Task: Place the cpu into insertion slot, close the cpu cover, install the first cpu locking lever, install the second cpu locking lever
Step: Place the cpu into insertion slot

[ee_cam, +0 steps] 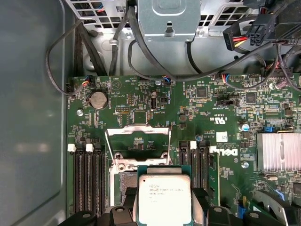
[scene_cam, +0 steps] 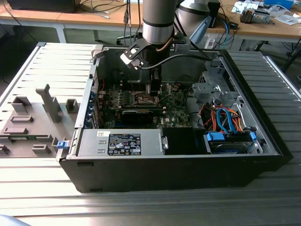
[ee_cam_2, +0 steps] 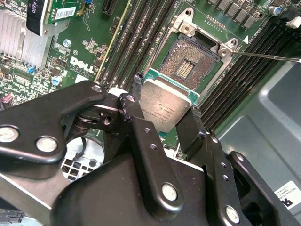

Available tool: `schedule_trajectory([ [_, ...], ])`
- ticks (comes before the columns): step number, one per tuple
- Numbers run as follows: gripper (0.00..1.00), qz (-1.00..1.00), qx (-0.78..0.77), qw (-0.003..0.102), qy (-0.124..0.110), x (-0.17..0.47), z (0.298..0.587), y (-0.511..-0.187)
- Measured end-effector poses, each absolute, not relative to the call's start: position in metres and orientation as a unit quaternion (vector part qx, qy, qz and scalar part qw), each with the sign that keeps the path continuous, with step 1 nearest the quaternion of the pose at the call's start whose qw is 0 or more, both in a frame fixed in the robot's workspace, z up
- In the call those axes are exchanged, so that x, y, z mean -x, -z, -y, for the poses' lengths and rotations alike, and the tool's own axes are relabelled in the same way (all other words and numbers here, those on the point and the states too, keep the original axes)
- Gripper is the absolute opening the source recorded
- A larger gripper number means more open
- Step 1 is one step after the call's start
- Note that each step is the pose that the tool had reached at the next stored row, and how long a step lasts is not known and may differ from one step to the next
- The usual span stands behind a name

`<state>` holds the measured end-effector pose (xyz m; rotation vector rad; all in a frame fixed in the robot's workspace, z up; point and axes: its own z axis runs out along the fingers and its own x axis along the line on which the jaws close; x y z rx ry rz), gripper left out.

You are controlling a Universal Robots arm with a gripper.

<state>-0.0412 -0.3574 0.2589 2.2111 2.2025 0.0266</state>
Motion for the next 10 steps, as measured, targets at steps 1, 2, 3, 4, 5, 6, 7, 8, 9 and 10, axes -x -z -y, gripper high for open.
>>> schedule_trajectory([
  [1,0.54,-0.706,-0.708,0.010,-0.009,0.0412,0.3574,-0.2587],
  [2,0.54,-0.706,-0.708,0.010,-0.009,0.0411,0.3574,-0.2585],
  [3,0.54,-0.706,-0.708,0.010,-0.009,0.0411,0.3574,-0.2583],
  [4,0.54,-0.706,-0.708,0.010,-0.009,0.0412,0.3574,-0.2582],
  [5,0.54,-0.706,-0.708,0.010,-0.009,0.0411,0.3573,-0.2577],
  [6,0.54,-0.706,-0.708,0.010,-0.009,0.0412,0.3574,-0.2574],
  [7,0.54,-0.706,-0.708,0.010,-0.009,0.0412,0.3573,-0.2571],
  [8,0.54,-0.706,-0.708,0.010,-0.009,0.0412,0.3573,-0.2568],
  [9,0.54,-0.706,-0.708,0.010,-0.009,0.0412,0.3574,-0.2564],
  [10,0.54,-0.706,-0.708,0.010,-0.009,0.0411,0.3574,-0.2558],
])
